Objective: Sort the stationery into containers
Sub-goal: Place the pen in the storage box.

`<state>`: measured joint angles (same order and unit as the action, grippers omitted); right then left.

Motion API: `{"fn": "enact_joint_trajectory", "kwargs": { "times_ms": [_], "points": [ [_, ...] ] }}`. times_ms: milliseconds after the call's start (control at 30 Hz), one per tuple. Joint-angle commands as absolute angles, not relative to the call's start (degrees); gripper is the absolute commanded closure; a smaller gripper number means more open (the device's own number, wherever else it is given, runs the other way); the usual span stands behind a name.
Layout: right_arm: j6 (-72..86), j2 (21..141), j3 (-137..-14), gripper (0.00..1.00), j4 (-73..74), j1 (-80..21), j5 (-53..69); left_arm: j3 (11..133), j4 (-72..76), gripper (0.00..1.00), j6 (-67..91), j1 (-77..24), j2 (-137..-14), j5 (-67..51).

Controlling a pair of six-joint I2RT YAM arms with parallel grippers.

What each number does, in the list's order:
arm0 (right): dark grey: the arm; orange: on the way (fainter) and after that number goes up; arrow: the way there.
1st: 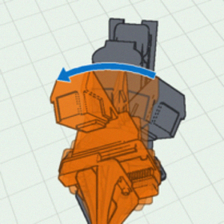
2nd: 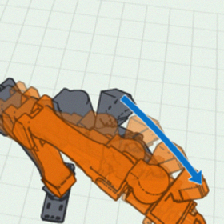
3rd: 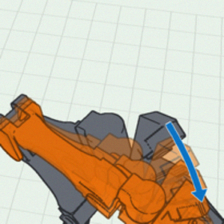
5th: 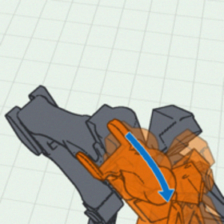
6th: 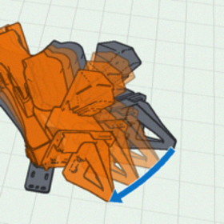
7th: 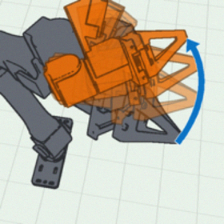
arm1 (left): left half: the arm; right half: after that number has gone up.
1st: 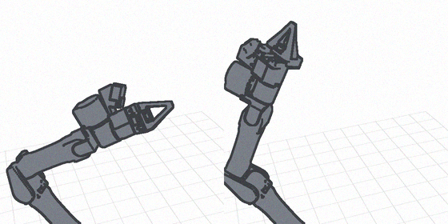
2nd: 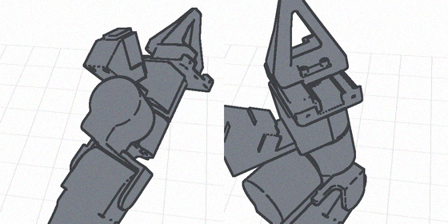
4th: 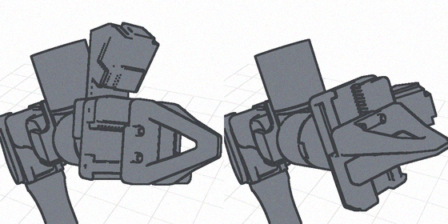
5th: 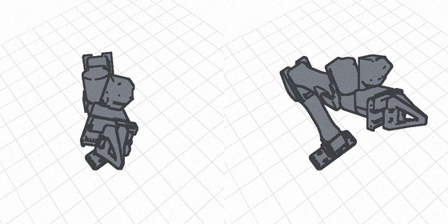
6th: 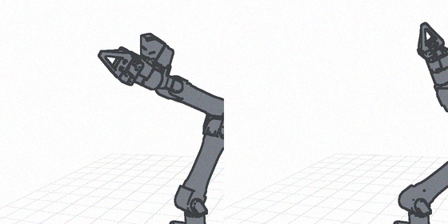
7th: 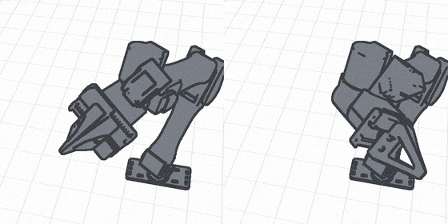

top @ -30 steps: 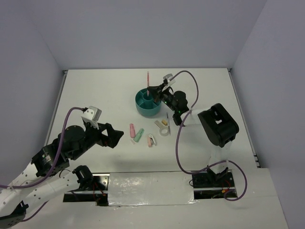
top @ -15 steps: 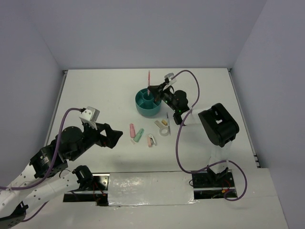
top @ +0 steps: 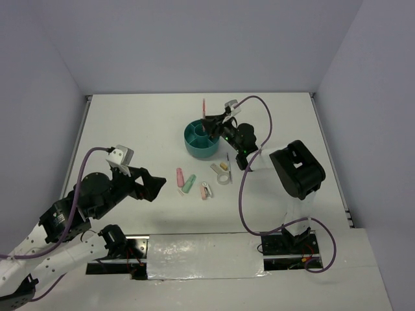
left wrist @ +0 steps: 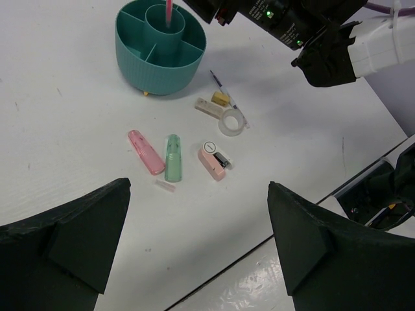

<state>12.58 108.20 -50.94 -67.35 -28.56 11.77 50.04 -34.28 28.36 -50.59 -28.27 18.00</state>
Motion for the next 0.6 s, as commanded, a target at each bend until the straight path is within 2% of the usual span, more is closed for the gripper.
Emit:
{"fn": "enact_joint_trajectory", "kwargs": {
  "times_ms": [0,267,400,467,533,567],
  "points": [
    [12.5,107.8,-49.7,0.45,-73.1,-28.1,10.5,51.2,-32.1,0.01,26.5,-50.8,-27.3,18.5],
    [12.6,107.6,-48.3,0.38,-75.0,-28.2,10.2,51.1,-32.2,0.01,26.5,-50.8,-27.1,18.9],
    [13.0,105.8,-47.2,0.28,-75.2,-28.2,11.3,51.0,-32.3,0.01,27.4,-50.8,-28.1,20.5],
    [13.6,101.4,-44.1,0.24,-76.1,-28.3,10.7,51.3,-33.1,0.01,28.4,-50.8,-29.3,22.0],
    [14.1,96.7,-42.2,0.11,-73.5,-28.3,9.1,52.1,-34.1,0.01,30.0,-50.8,-31.5,24.4],
    [14.8,91.3,-41.2,0.01,-70.6,-28.4,6.5,52.6,-35.1,0.01,30.6,-50.8,-32.3,25.3]
  ]
}}
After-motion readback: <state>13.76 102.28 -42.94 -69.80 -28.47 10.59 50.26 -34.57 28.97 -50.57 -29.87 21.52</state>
